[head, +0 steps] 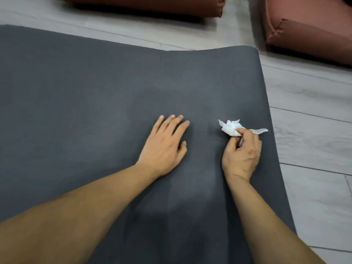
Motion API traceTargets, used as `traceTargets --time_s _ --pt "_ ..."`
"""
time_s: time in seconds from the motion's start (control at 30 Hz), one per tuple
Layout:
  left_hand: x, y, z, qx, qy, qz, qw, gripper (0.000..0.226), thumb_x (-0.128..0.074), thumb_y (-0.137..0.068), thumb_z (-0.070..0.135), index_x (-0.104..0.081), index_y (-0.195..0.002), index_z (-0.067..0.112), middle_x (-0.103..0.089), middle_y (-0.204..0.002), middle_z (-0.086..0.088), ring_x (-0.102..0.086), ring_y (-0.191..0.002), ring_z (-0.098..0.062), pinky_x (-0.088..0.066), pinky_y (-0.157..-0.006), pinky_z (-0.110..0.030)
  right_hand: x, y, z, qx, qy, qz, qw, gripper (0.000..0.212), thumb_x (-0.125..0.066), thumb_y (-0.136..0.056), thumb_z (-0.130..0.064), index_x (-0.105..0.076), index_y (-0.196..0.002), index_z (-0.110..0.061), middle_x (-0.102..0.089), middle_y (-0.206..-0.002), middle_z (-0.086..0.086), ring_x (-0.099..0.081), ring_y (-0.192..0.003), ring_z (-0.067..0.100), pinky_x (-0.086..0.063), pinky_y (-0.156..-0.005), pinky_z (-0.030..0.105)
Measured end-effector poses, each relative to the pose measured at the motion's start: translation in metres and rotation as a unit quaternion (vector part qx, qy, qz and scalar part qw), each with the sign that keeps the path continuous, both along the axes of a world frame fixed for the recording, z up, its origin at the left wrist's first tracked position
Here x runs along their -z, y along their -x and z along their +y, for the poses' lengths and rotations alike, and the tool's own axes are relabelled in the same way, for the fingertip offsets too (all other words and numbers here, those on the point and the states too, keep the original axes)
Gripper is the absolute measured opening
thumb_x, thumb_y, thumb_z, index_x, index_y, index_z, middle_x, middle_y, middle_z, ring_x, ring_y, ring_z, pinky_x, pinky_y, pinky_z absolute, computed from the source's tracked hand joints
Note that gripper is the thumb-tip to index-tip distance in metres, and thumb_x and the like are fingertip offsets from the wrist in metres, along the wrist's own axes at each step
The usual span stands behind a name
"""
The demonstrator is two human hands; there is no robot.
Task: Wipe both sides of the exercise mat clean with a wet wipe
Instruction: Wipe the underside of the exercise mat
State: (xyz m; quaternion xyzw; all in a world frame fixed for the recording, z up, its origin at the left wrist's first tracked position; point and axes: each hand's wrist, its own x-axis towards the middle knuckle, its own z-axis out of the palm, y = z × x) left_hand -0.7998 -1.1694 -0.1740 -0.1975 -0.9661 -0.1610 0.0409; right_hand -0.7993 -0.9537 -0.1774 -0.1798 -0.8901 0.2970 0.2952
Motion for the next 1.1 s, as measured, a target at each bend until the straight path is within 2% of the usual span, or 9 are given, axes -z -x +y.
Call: traceTargets --time_s 0.13,0.27,0.37,0.57,0.7,0.8,0.9,0.97,1.1 --pt "-0.004 0.012 -0.110 -0.100 0.059 -0.030 0.993 0.067 -0.033 -0.098 0.049 -0.042 -0.155 0.016 -0.039 -0.162 -0.012 -0.033 -0.151 -0.034 -0.018 -0.127 -0.051 0.000 0.003 -0.004 0.003 -0.043 -0.026 0.999 0.021 -0.055 -0.082 -0.004 -0.063 -0.100 -0.010 -0.061 -0.098 0.011 -0.047 -0.089 0.028 -0.041 -0.085 0.038" --pt "-0.011 0.039 -0.164 -0.178 0.076 -0.078 0.978 0.072 -0.023 -0.096 0.059 -0.031 -0.161 0.028 -0.025 -0.169 -0.010 -0.019 -0.156 -0.033 -0.008 -0.128 -0.051 -0.002 0.005 -0.008 0.017 -0.083 -0.052 0.995 0.020 -0.057 -0.083 -0.004 -0.062 -0.101 -0.010 -0.060 -0.099 0.012 -0.046 -0.087 0.029 -0.041 -0.084 0.041" --pt "-0.010 0.048 -0.174 -0.175 0.091 -0.087 0.977 0.073 -0.022 -0.096 0.062 -0.024 -0.163 0.034 -0.019 -0.171 -0.006 -0.011 -0.158 -0.029 -0.004 -0.128 -0.051 -0.005 0.008 -0.008 0.008 -0.108 -0.054 0.993 0.018 -0.057 -0.084 -0.003 -0.062 -0.101 -0.010 -0.061 -0.099 0.011 -0.047 -0.085 0.030 -0.042 -0.083 0.042" --pt "-0.008 0.055 -0.176 -0.171 0.111 -0.083 0.976 0.073 -0.027 -0.095 0.059 -0.019 -0.164 0.036 -0.016 -0.172 -0.003 -0.010 -0.159 -0.029 -0.006 -0.128 -0.054 -0.005 0.013 -0.015 0.023 -0.139 -0.063 0.988 0.020 -0.054 -0.085 -0.008 -0.063 -0.103 -0.011 -0.062 -0.096 0.008 -0.049 -0.083 0.029 -0.043 -0.080 0.043" --pt "-0.007 0.056 -0.174 -0.169 0.131 -0.080 0.974 0.075 -0.027 -0.094 0.059 -0.016 -0.164 0.035 -0.015 -0.172 -0.004 -0.011 -0.159 -0.031 -0.008 -0.127 -0.056 -0.018 0.020 -0.033 0.054 -0.104 -0.072 0.990 0.024 -0.053 -0.087 -0.010 -0.068 -0.106 -0.014 -0.064 -0.096 0.007 -0.052 -0.088 0.030 -0.046 -0.083 0.042" --pt "-0.005 0.058 -0.175 -0.169 0.137 -0.077 0.973 0.075 -0.027 -0.094 0.059 -0.015 -0.164 0.035 -0.015 -0.172 -0.004 -0.012 -0.159 -0.031 -0.010 -0.127 -0.057 -0.036 0.081 -0.090 -0.046 -0.089 -0.018 0.995 0.026 -0.055 -0.087 -0.005 -0.070 -0.106 -0.015 -0.065 -0.099 0.004 -0.053 -0.089 0.027 -0.043 -0.084 0.030" --pt "-0.003 0.059 -0.176 -0.166 0.151 -0.070 0.972 0.076 -0.028 -0.094 0.059 -0.014 -0.165 0.035 -0.015 -0.172 -0.004 -0.013 -0.159 -0.032 -0.012 -0.127 -0.057 -0.054 0.181 -0.140 -0.147 -0.101 0.040 0.983 0.026 -0.054 -0.085 -0.007 -0.071 -0.102 -0.015 -0.066 -0.101 0.001 -0.052 -0.089 0.021 -0.044 -0.081 0.027" --pt "-0.003 0.059 -0.176 -0.164 0.144 -0.061 0.974 0.076 -0.030 -0.093 0.058 -0.018 -0.164 0.033 -0.017 -0.172 -0.005 -0.015 -0.158 -0.033 -0.013 -0.126 -0.058 -0.047 0.231 -0.147 -0.130 -0.121 0.024 0.984 0.024 -0.055 -0.085 -0.008 -0.071 -0.102 -0.014 -0.067 -0.103 0.001 -0.054 -0.094 0.022 -0.046 -0.083 0.028" --pt "-0.004 0.061 -0.175 -0.162 0.137 -0.046 0.976 0.077 -0.034 -0.092 0.057 -0.025 -0.163 0.031 -0.022 -0.171 -0.006 -0.019 -0.157 -0.035 -0.015 -0.125 -0.060 -0.014 0.264 -0.156 -0.019 -0.097 -0.096 0.990 0.026 -0.052 -0.087 -0.003 -0.072 -0.102 -0.011 -0.068 -0.098 0.009 -0.057 -0.093 0.031 -0.044 -0.078 0.036"
